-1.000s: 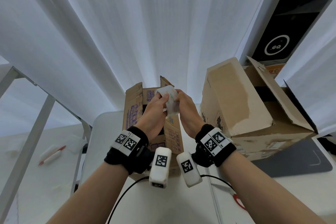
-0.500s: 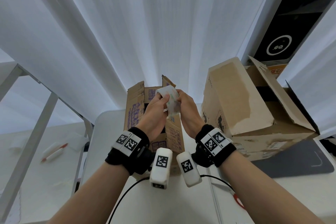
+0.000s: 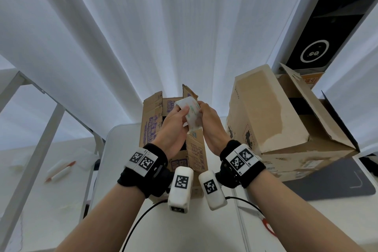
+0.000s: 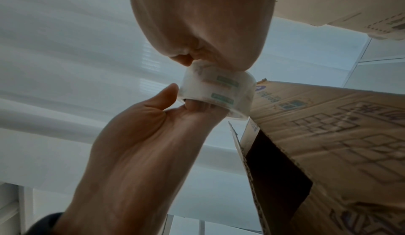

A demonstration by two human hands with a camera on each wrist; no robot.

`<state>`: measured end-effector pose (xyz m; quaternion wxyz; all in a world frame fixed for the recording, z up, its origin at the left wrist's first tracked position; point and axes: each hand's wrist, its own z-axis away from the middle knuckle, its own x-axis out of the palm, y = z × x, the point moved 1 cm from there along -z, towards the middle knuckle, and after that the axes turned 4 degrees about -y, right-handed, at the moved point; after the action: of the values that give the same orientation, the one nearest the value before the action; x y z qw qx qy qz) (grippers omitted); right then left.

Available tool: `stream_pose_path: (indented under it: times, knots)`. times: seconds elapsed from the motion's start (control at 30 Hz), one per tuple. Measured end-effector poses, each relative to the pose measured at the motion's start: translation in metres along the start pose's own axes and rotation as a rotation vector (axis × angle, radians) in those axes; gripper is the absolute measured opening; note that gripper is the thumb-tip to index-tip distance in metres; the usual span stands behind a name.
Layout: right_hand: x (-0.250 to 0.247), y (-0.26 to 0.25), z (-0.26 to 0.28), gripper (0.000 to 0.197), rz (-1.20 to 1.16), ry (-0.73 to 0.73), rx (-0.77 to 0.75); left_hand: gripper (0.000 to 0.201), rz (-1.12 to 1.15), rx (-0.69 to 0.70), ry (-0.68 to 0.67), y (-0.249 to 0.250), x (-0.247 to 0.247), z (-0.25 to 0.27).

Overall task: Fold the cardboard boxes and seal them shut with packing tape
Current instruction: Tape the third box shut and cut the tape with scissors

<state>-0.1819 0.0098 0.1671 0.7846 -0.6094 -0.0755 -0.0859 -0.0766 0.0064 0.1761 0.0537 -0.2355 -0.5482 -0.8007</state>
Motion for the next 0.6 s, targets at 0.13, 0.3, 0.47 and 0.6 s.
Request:
stream_pose_path:
  times: [0.13,0.3,0.47,0.6]
  knots:
    - [0.0016,0.0027,-0.0011,0.04,0.031,0.012,-0.01,0.036,0.017,-0.001,0.004,-0.0018,-0.0005,0.0]
    - [0.0034,0.0013,-0.0008,0.039,0.008,0.003,0.006,0.037,0.024,0.001,0.0,-0.0008,-0.0002,-0.001]
    - [0.0049,0.0006,-0.0035,0.039,0.029,0.021,-0.006,0.035,0.008,0.001,0.007,0.0008,-0.0001,-0.0029]
    - [0.0049,0.0009,-0.0043,0.036,0.059,-0.005,-0.013,0.035,0.003,-0.003,0.019,0.0007,-0.0014,-0.0029]
